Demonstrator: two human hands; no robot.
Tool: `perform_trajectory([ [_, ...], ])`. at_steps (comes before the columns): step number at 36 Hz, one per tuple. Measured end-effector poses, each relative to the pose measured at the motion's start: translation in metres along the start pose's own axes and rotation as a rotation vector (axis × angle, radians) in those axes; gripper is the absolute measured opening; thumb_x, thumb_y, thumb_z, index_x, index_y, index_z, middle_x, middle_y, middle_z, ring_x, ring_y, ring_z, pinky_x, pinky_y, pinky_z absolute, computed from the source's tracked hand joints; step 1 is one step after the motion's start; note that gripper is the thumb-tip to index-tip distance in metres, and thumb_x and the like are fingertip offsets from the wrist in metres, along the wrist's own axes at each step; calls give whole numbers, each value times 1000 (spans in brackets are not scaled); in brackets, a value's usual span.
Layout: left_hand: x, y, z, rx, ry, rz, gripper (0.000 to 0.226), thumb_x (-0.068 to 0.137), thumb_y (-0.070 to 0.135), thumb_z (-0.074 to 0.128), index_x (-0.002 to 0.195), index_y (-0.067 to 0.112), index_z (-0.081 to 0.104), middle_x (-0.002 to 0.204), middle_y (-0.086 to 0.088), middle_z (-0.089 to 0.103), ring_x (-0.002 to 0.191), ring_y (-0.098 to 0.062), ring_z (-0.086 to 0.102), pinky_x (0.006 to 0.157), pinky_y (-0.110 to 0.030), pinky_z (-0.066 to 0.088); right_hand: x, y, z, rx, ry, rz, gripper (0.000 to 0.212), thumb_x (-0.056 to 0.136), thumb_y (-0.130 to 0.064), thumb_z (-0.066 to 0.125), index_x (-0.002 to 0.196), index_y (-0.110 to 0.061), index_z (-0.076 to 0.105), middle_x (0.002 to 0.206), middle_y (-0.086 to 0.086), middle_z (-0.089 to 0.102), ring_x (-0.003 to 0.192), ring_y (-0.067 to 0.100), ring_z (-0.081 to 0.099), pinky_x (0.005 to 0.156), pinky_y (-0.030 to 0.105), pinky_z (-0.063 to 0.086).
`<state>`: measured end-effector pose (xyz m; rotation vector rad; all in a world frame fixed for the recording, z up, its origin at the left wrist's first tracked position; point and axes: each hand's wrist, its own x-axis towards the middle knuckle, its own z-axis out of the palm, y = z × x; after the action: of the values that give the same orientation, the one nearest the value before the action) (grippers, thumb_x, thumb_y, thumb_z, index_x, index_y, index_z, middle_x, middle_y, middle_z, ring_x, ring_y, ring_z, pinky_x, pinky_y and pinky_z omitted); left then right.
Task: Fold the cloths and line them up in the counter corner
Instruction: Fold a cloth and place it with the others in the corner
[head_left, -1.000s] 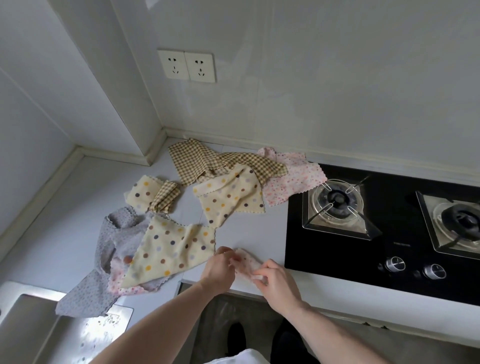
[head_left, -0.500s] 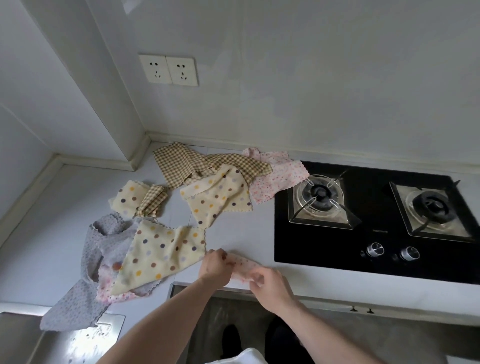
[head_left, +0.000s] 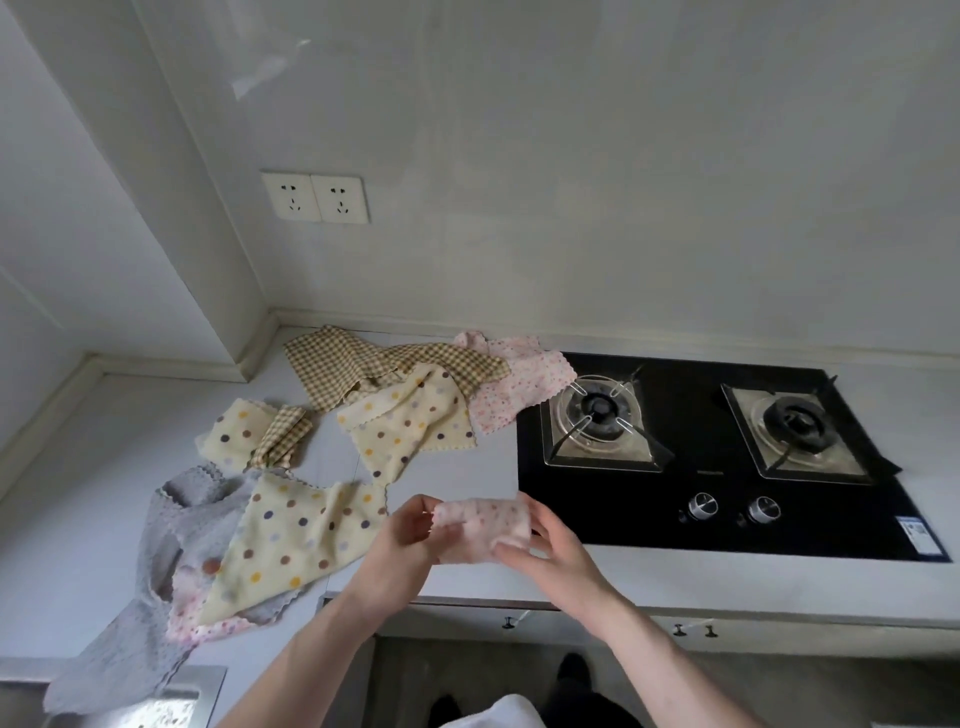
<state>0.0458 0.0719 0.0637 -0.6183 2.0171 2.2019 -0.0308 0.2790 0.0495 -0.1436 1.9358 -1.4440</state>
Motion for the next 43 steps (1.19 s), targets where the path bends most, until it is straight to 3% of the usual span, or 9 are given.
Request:
perform_trajectory([
  [4,-7,23,11,2,31,38,31,82,25,71,100,2,60,93,-17,74,90,-34,72,86,-51,56,-16,-24,-15,101,-123,-24,66,82,-29,82,139,-34,49,125,-11,69,117,7,64,102,40,53],
  [10,-8,53,40,53,30,69,28,85,24,71,100,3,60,85,-9,74,81,-24,69,77,-42,54,-31,-43,-43,72,-11,-94,47,85,-51,74,126,-31,62,119,-10,72,111,9,67,92,36,57],
  [15,2,73,93,129,-1,122,12,96,8,66,102,0,61,81,-4,73,74,-13,67,67,-27,52,-51,-48,-96,26,125,-153,25,92,-39,71,113,-26,71,110,-7,75,105,9,69,94,32,55],
  [17,9,81,128,165,-32,163,8,96,7,66,98,2,61,75,2,71,71,-9,66,63,-21,51,-66,-43,-128,29,167,-174,24,92,-38,71,113,-27,71,110,-8,75,106,6,69,95,30,54],
  [19,15,86,150,184,-46,189,10,95,10,69,94,4,61,71,5,67,71,-11,64,64,-24,51,-77,-41,-151,43,220,-186,22,93,-33,71,114,-25,70,110,-9,75,106,5,69,92,27,55],
  [22,28,96,206,261,-96,242,16,91,19,76,89,9,63,75,0,68,73,-16,65,69,-32,53,-101,-28,-206,65,323,-204,23,94,-32,70,115,-24,68,110,-11,75,105,3,70,89,25,57],
  [30,47,110,387,432,-209,334,18,91,32,74,88,15,68,79,-3,73,69,-13,68,64,-25,53,-175,22,-358,104,533,-199,25,92,-40,69,113,-26,68,106,-9,75,97,6,72,79,27,60],
  [37,53,106,488,490,-259,353,18,92,33,73,88,16,67,76,1,72,63,-4,64,60,-16,49,-219,57,-441,58,613,-125,18,95,-35,67,109,-24,70,93,-8,76,84,9,74,69,22,55],
  [43,71,109,561,552,-342,360,12,91,32,74,93,22,68,81,2,72,71,-10,68,67,-23,56,-236,81,-504,48,720,-85,13,95,-29,68,103,-18,68,84,-6,76,75,9,74,67,22,56],
])
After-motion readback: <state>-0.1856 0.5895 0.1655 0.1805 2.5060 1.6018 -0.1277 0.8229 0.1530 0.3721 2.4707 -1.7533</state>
